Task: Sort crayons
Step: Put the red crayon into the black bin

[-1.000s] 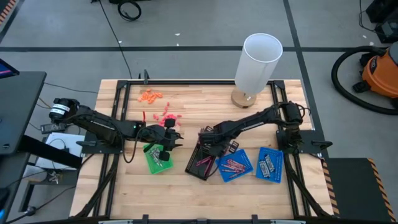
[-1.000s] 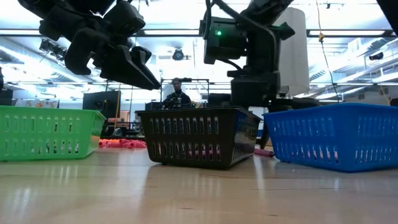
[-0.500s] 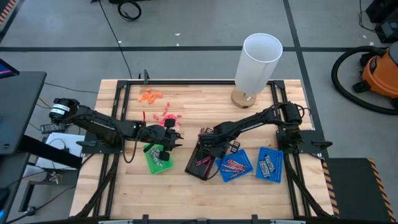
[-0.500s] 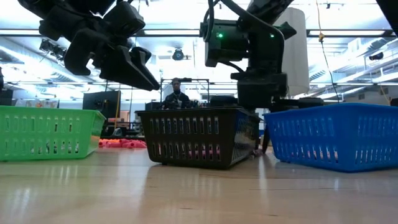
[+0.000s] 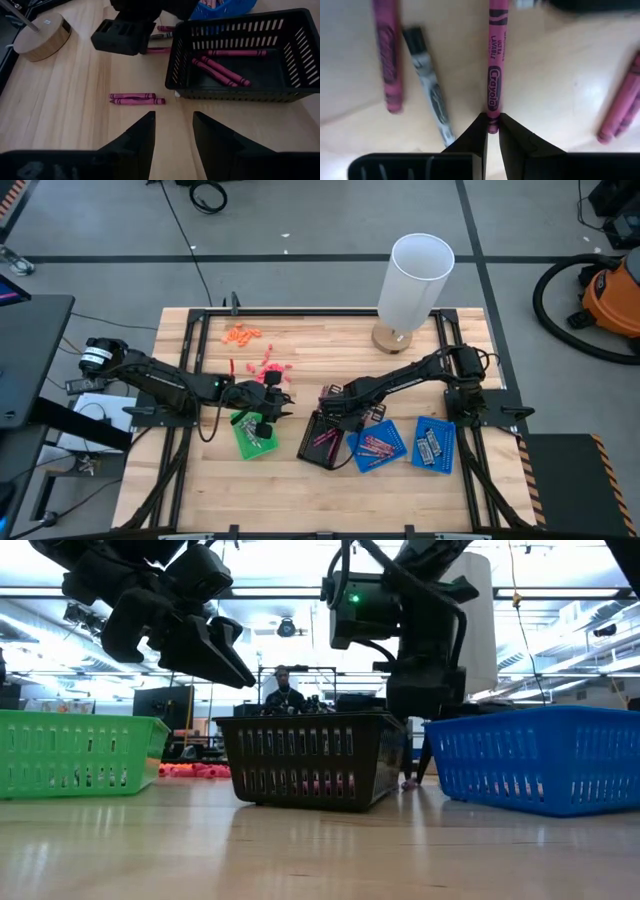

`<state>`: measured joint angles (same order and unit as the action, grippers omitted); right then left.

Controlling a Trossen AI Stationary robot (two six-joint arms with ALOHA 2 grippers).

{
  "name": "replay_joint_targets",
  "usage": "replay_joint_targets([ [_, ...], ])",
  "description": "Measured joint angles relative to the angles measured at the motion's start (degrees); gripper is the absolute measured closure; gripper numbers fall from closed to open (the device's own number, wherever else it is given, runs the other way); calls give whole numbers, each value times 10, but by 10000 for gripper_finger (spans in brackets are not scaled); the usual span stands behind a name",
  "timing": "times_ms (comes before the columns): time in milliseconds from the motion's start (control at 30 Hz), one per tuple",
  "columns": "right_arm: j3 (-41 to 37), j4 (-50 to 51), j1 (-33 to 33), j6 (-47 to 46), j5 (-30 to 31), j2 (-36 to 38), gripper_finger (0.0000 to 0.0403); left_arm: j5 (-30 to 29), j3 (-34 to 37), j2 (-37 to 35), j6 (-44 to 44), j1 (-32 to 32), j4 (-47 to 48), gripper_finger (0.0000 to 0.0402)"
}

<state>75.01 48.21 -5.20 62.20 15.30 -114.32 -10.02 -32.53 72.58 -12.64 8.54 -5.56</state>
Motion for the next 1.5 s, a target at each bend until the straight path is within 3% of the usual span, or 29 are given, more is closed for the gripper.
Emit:
replay_joint_targets([
  [467, 11, 58, -8, 0, 83, 55, 357, -6, 0, 0, -2, 0, 2, 260],
  [667, 12, 59, -6, 0, 206, 68, 357, -6, 0, 0, -5, 0, -3, 260],
  [733, 20, 62, -5, -4, 209, 68, 357, -6, 0, 0, -5, 0, -3, 260],
  [1000, 106, 59, -40, -19, 157, 68, 357, -13, 0, 0, -5, 0, -2, 260],
  [1233, 154, 15, -74, -68, -3, 68, 357, -28, 0, 0, -5, 0, -1, 260],
  [1500, 124, -93, -92, -149, -155, 67, 357, -30, 0, 0, 15, 8, -2, 260],
])
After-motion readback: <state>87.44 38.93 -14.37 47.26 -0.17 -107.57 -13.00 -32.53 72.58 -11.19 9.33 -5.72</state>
